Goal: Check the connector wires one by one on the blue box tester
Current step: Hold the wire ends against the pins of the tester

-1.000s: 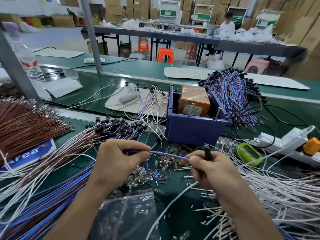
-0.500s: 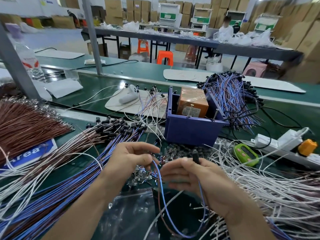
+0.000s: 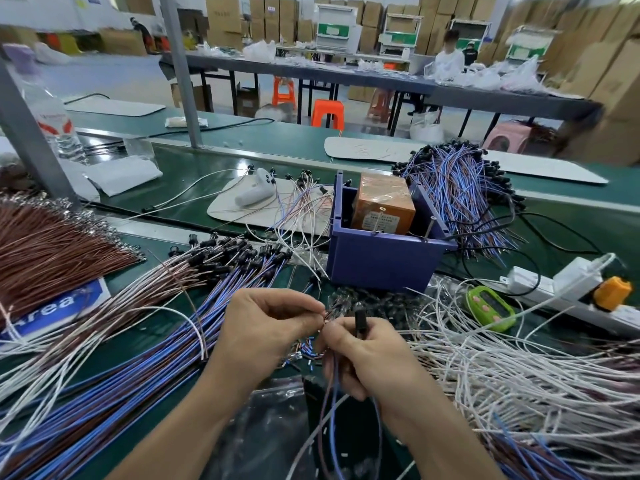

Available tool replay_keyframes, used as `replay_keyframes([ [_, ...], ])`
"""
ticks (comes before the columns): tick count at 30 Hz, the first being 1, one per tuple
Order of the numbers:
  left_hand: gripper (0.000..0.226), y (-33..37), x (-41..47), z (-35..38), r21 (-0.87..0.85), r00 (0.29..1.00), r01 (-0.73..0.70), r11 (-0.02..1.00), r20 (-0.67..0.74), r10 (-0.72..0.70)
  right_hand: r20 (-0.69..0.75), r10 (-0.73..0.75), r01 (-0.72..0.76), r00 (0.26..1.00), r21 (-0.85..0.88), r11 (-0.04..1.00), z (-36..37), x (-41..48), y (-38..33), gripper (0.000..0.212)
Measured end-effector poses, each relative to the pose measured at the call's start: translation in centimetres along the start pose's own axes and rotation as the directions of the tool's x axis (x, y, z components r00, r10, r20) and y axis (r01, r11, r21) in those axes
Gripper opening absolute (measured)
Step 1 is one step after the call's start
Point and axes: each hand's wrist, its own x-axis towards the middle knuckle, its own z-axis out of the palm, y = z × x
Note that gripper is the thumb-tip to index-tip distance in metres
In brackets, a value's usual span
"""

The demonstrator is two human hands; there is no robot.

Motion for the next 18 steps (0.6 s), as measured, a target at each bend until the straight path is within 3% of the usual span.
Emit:
replay_keyframes([
  [5,0.031,0.4,-0.1,0.1,-0.017,0.998,0.046,0.999,-0.042,-0.047,-0.063,-0.006,0.002,0.998,-0.054,0.999,-0.8,0.4,-0.2,0.026],
  [18,0.028,0.1,0.3,0.0,-0.119,0.984,0.146,0.982,-0.089,-0.157,-0.037,-0.076,0.067,0.996,-0.191,0.979,-1.5,0.3,-0.2,0.023],
])
